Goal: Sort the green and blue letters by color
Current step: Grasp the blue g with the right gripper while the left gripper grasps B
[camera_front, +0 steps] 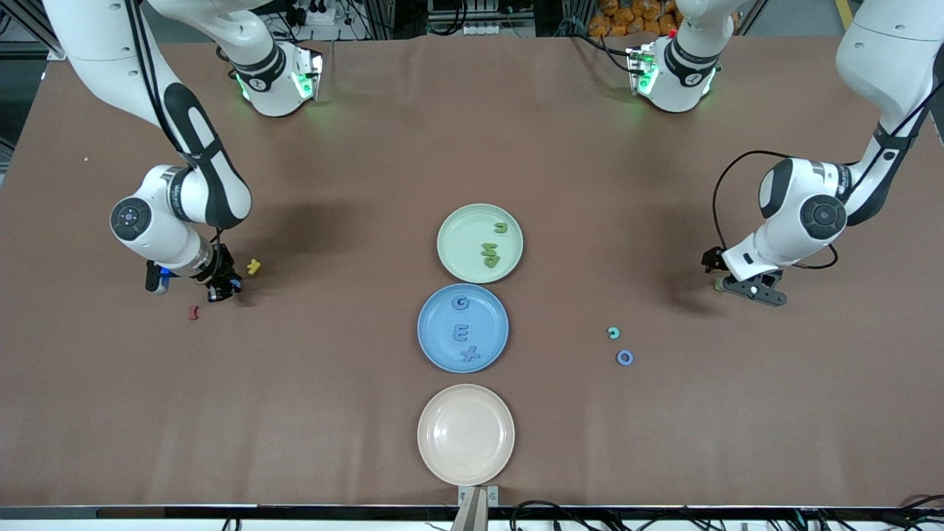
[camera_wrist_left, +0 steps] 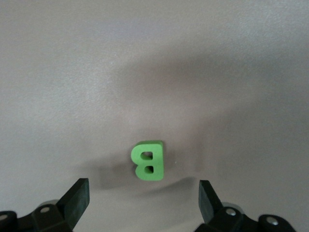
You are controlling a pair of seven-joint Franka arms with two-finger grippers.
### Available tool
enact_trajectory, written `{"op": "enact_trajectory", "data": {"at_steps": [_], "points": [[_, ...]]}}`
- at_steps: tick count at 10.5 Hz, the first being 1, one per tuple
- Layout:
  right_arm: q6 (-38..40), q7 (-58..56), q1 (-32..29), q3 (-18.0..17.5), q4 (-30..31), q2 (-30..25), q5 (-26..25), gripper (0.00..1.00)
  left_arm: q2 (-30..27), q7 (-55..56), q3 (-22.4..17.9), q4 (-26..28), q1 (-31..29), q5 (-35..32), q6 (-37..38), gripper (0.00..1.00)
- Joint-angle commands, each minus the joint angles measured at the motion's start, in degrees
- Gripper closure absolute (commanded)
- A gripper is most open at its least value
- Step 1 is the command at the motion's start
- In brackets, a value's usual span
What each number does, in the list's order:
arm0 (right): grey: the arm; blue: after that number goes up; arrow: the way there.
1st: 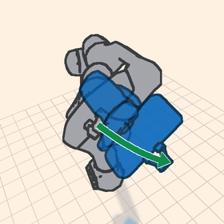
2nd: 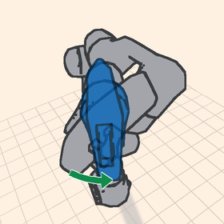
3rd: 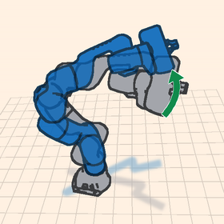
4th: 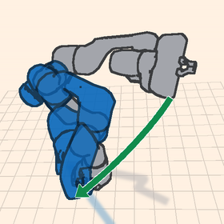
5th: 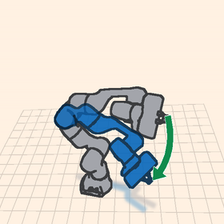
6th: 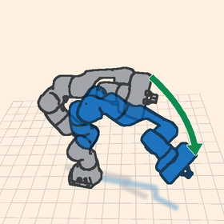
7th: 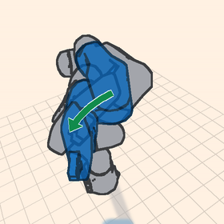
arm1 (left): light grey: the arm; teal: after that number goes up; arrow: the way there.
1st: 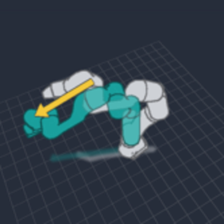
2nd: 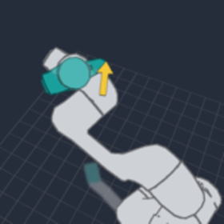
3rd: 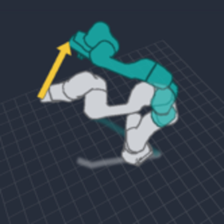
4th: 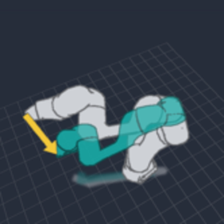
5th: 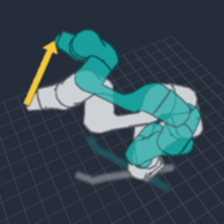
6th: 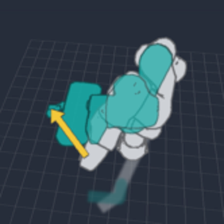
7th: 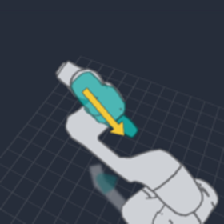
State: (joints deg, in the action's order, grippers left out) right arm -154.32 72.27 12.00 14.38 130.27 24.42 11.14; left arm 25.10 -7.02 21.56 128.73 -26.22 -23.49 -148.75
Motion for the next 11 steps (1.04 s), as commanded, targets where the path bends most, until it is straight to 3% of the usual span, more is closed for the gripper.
{"op": "enact_trajectory", "data": {"at_steps": [1,2,3,4,6,8,11], "points": [[-0.19,-3.07,-0.14,-1.28,1.13,-1.91,-0.60,1.00,1.71,-1.77,0.32,-1.38,0.12,0.72,-0.57,0.00],[0.07,-6.84,-0.31,-1.20,0.26,-2.88,-0.60,1.00,1.88,-1.77,0.32,-1.81,0.12,0.72,-0.57,0.00],[1.55,-10.01,-0.40,-1.20,-1.23,-3.50,-0.60,1.00,1.89,-1.68,0.32,-1.90,0.12,0.72,-0.57,0.43],[5.83,-12.22,-0.49,-1.11,-3.94,-3.59,-0.60,1.00,1.89,-1.86,0.32,-2.08,-0.14,0.72,-0.57,0.99],[11.48,-18.62,-0.40,-1.11,-8.09,-3.76,-0.86,1.00,1.89,-1.59,0.32,-2.08,-0.06,0.81,-0.57,1.00],[11.94,-27.75,0.04,-1.11,-9.85,-3.68,-0.77,1.00,1.89,-0.72,0.41,-1.99,0.12,0.81,-0.57,1.00],[11.94,-31.99,2.31,-1.99,-13.71,-3.07,-1.04,1.00,1.80,1.30,2.15,-3.04,0.21,2.39,-0.57,1.00]]}}
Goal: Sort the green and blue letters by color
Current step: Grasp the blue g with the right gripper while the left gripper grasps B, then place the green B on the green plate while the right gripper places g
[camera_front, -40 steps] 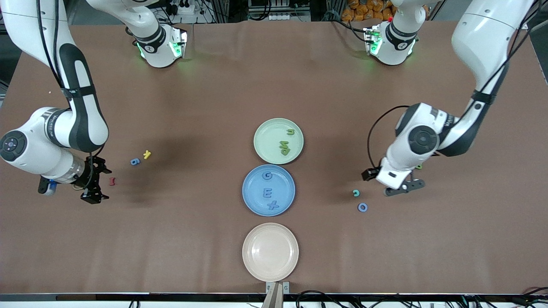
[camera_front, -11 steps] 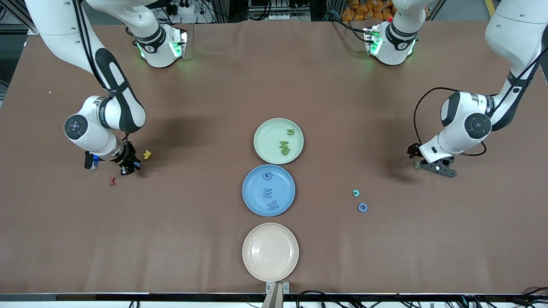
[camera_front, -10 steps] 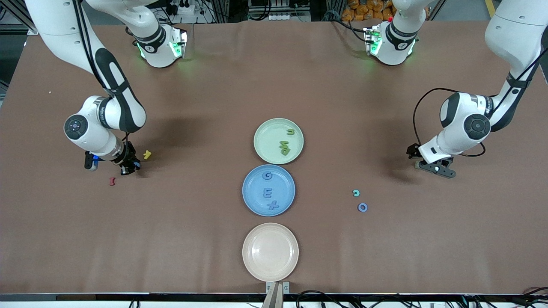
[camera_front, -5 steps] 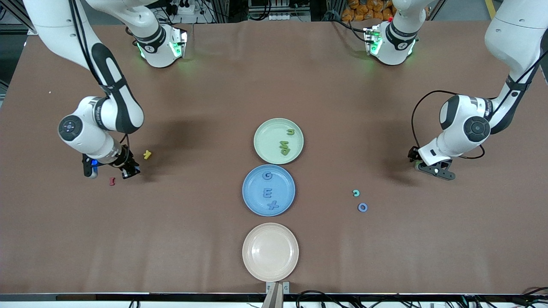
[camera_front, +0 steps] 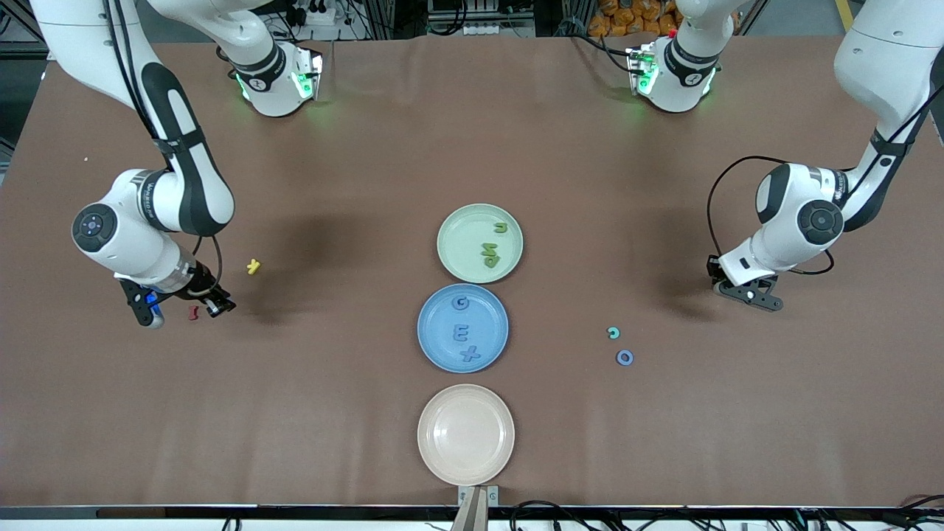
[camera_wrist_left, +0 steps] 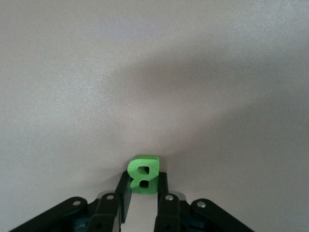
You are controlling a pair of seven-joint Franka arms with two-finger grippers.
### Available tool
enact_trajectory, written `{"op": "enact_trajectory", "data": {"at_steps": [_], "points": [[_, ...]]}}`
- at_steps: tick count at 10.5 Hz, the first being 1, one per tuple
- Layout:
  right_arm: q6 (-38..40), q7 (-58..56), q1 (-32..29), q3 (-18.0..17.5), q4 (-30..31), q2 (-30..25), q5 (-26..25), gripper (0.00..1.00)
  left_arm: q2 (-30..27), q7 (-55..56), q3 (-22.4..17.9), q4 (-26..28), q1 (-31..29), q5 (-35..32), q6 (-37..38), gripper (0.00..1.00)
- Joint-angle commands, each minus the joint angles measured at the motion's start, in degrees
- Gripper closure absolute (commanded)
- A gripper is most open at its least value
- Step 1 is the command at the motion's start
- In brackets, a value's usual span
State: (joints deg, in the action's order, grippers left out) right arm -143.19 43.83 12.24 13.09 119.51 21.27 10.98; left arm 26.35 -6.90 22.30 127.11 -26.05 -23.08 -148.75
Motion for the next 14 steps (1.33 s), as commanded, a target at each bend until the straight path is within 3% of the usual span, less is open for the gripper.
{"op": "enact_trajectory", "data": {"at_steps": [1,4,6,9,14], "points": [[0.72,-6.36,3.48,-0.78,-4.53,0.61,-0.87,1.00,0.46,2.84,2.64,-2.73,-0.05,2.95,-0.49,1.00],[0.37,-14.63,9.36,-1.22,-11.02,5.07,-0.78,1.00,0.63,12.14,6.95,-6.95,1.78,5.85,0.22,1.00],[0.28,-15.08,12.79,-3.06,-18.31,9.73,-0.78,1.00,0.72,20.22,7.05,-8.54,6.26,5.94,0.66,1.00],[0.01,-14.56,19.82,-3.07,-26.23,16.15,-0.87,1.00,0.90,32.08,6.96,-9.78,14.25,5.94,0.66,1.00],[-0.16,-14.21,28.79,-3.07,-31.78,20.03,-0.87,1.00,2.82,49.93,6.96,-13.90,28.49,6.12,0.66,1.00]]}}
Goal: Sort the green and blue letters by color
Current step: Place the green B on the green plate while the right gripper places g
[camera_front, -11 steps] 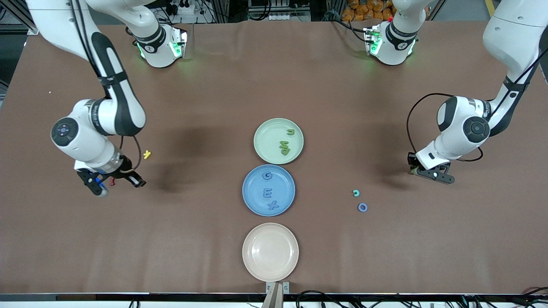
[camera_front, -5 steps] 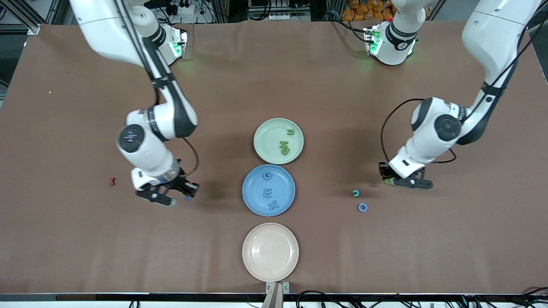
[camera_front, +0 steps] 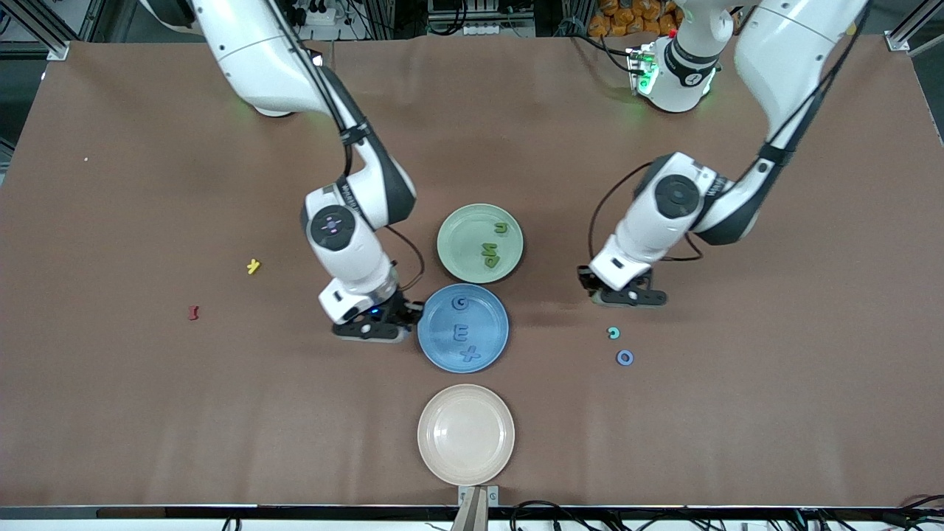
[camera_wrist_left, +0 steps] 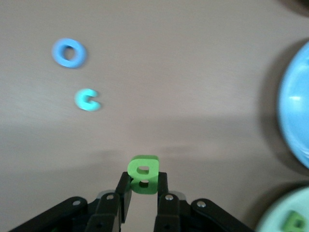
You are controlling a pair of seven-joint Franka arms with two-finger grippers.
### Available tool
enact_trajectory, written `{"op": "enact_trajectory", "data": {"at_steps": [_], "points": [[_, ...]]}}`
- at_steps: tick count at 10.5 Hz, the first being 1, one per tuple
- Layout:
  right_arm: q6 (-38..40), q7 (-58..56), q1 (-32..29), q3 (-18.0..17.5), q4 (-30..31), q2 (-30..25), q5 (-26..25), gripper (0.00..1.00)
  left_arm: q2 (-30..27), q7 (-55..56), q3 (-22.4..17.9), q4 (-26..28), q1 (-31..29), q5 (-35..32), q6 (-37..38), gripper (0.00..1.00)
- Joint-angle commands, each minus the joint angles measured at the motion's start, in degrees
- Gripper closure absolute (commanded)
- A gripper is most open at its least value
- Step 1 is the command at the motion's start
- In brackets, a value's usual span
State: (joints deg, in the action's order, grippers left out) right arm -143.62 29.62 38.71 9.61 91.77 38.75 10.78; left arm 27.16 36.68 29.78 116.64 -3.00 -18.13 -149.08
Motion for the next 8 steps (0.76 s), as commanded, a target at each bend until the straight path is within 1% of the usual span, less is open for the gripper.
{"op": "enact_trajectory", "data": {"at_steps": [1,2,3,4,5,8], "points": [[-0.77,0.00,3.47,0.15,-4.66,3.43,-0.67,1.00,4.11,9.25,-0.52,-5.70,7.99,1.16,0.99,1.00],[-3.39,0.00,4.70,-0.11,-4.93,4.57,-0.67,1.00,6.05,12.15,-0.52,-7.64,10.45,1.16,0.99,1.00],[-5.24,0.17,5.58,-0.03,-4.93,5.19,-0.50,0.95,7.29,15.32,-0.52,-9.49,13.43,1.16,0.99,1.00],[-5.26,0.09,5.85,-0.03,-5.02,5.46,-0.58,0.71,8.25,18.39,-0.52,-10.64,15.72,1.08,0.99,1.00],[-5.26,0.00,6.03,-0.03,-4.93,5.46,-1.02,0.01,8.53,20.16,-0.52,-11.26,18.10,1.16,0.99,1.00],[-4.74,-0.61,5.86,0.06,-5.02,5.11,-1.11,0.00,8.70,24.13,-0.52,-11.35,22.76,1.16,0.98,1.00]]}}
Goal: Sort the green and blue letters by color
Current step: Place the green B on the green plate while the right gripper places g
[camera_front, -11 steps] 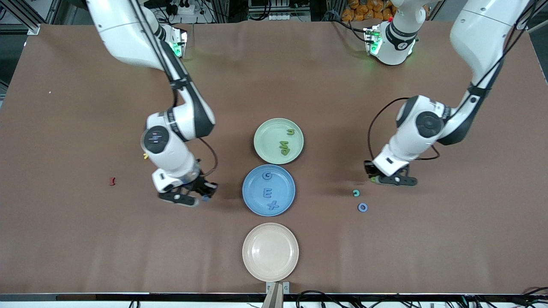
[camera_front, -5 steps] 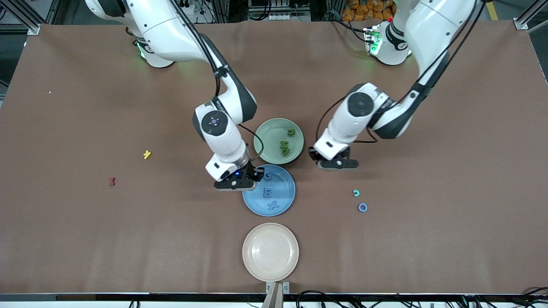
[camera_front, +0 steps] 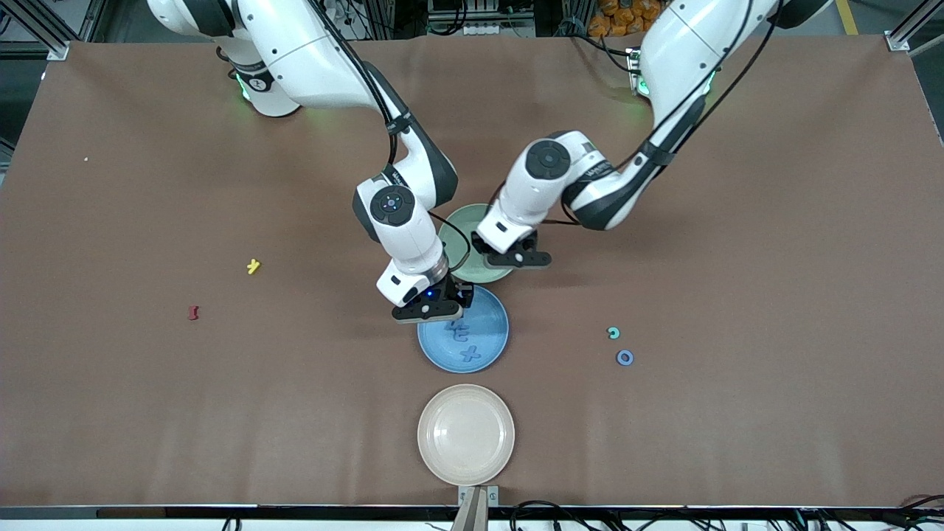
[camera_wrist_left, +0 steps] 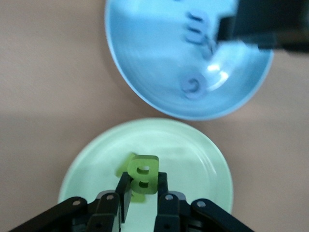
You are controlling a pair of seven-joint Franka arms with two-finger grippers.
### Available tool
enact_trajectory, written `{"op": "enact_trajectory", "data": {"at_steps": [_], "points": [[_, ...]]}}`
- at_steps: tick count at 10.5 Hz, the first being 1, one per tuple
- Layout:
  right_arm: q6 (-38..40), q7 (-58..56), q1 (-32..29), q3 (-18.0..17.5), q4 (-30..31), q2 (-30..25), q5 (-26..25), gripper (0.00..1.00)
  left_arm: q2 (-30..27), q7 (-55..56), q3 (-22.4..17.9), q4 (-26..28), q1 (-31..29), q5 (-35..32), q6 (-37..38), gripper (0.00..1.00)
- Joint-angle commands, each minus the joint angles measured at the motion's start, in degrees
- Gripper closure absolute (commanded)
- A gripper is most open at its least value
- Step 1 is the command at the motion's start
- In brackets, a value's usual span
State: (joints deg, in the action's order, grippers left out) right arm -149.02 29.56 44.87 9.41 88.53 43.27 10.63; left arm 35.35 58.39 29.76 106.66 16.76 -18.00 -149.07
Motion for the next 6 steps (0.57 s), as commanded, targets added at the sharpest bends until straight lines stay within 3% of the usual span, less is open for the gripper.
{"op": "enact_trajectory", "data": {"at_steps": [1,2,4,6], "points": [[0.75,-0.64,-0.58,0.34,-1.79,0.33,-1.05,0.00,1.03,3.91,-0.75,-1.37,4.58,0.95,0.97,0.74],[0.84,-1.25,-1.19,0.34,-1.70,-0.19,-1.49,0.00,1.21,3.84,-1.10,-1.28,4.69,0.25,0.97,0.01],[2.58,-3.88,-4.16,0.43,-1.35,-1.25,-2.02,0.00,1.04,3.84,-2.50,-1.45,3.90,0.25,0.97,0.00],[9.24,-11.24,-9.42,0.34,-1.44,-3.88,-2.02,0.00,0.86,3.57,-6.09,-3.73,3.54,0.16,0.97,0.00]]}}
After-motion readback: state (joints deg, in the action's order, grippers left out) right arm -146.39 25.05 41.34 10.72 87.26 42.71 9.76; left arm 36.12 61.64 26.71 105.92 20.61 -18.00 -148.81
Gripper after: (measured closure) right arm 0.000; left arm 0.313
